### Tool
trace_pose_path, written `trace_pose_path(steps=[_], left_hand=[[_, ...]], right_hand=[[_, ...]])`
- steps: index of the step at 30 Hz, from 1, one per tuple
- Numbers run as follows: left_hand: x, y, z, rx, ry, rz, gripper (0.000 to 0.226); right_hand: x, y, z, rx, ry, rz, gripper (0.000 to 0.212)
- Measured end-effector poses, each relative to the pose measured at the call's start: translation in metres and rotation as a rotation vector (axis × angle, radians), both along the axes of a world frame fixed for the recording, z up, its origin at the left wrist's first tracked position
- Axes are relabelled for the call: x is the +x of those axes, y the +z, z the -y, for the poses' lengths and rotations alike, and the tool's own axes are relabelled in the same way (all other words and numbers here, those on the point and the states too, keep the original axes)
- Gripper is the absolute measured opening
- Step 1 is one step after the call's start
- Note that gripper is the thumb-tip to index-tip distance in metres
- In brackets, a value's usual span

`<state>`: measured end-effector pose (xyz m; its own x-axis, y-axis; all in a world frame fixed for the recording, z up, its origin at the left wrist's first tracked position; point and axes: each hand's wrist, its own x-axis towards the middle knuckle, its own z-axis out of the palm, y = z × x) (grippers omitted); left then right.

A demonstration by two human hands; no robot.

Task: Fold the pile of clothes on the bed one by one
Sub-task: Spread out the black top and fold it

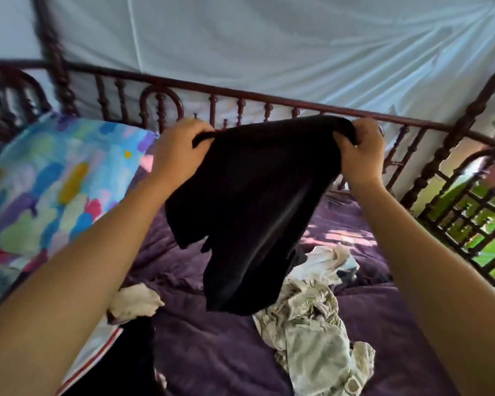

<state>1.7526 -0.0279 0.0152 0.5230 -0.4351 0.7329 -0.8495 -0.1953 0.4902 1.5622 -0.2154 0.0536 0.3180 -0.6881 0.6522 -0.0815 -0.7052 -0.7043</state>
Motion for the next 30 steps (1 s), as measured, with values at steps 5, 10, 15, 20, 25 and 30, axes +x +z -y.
trace_pose_path(steps=[5,10,15,20,25,30], left_hand=[[-0.006,-0.043,-0.045,0.114,0.022,-0.069,0.016],[-0.059,-0.201,-0.101,0.512,-0.027,-0.418,0.033],[-0.130,-0.324,-0.165,0.972,-0.041,-0.566,0.029],[-0.168,-0.370,-0.219,1.073,0.033,-0.711,0.046],[-0.186,-0.380,-0.231,1.035,0.088,-0.817,0.052],[-0.205,-0.367,-0.217,0.953,-0.052,-0.736,0.055]], right_hand=[[-0.004,-0.056,-0.026,0.184,0.227,-0.115,0.034],[-0.046,-0.231,-0.059,0.416,0.254,-0.687,0.043],[-0.107,-0.383,-0.123,0.680,0.320,-1.141,0.022],[-0.128,-0.403,-0.176,0.749,0.381,-1.243,0.024],[-0.121,-0.401,-0.193,0.677,0.441,-1.333,0.041],[-0.099,-0.388,-0.214,0.362,0.643,-1.380,0.066]])
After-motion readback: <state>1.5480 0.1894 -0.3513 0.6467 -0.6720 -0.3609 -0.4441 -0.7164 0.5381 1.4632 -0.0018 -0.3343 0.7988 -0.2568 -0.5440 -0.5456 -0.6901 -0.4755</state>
